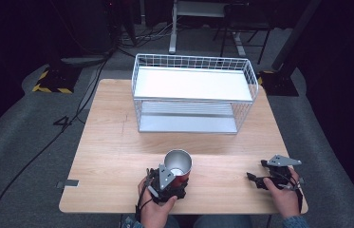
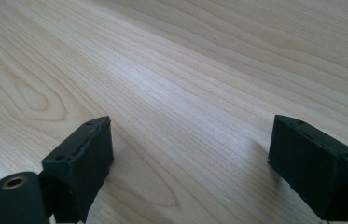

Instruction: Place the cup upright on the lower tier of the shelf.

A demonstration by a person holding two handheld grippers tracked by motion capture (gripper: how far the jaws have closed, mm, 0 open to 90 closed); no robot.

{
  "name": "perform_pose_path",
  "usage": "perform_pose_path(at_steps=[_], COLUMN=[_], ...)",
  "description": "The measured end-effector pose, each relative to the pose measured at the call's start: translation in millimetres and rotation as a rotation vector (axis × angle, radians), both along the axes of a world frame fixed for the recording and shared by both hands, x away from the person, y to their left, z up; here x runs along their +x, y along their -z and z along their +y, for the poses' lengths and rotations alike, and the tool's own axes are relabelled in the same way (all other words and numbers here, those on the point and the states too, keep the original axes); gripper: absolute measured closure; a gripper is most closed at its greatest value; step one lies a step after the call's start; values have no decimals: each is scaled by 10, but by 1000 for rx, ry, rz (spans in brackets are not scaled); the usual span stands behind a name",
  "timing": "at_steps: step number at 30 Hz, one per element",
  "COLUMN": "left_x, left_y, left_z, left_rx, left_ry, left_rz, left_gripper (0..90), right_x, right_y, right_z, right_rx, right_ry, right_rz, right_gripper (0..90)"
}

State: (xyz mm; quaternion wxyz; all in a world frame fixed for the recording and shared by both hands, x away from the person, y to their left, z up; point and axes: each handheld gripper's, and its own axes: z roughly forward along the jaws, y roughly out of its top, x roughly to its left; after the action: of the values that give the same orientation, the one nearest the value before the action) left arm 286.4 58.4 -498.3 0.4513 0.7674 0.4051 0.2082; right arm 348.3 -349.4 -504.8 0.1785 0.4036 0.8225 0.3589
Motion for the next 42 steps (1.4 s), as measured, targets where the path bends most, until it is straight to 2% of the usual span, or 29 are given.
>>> perform_pose_path(at_steps=[2,4,7,12,13,20,29,32,36,37,38,41,42], left_x=[0,5,13,36,50,129,345,466,553,621,621,768,768], left_y=[0,-6,-40,-99,-132,-237,-360,-420,-451,-468,-468,-503,-503], left_z=[15,22,34,49,52,86,131,120,97,92,92,81,81], left_rx=[-21,-17,-26,-26,-41,-52,-36,-57,-63,-48,-48,-59,-59], left_ry=[8,11,21,26,23,18,17,15,18,25,25,17,17], left_rz=[-17,-18,-2,-1,11,14,7,10,16,8,8,11,11], left_gripper=[165,165,165,165,165,165,165,165,164,164,164,164,164], right_x=[0,0,0,1,1,1,1,2,2,2,2,16,16], right_y=[0,0,0,0,0,0,0,1,1,0,0,2,2], right_z=[0,0,0,-1,-1,-1,0,-1,-1,-1,-1,6,6], right_rx=[0,0,0,0,0,0,0,-1,0,0,0,-2,-2], right_ry=[0,0,0,0,-1,0,0,0,0,0,0,4,4], right_rz=[0,0,0,0,0,0,0,0,0,0,0,4,4], right_gripper=[139,139,139,139,139,139,139,138,138,138,138,114,114])
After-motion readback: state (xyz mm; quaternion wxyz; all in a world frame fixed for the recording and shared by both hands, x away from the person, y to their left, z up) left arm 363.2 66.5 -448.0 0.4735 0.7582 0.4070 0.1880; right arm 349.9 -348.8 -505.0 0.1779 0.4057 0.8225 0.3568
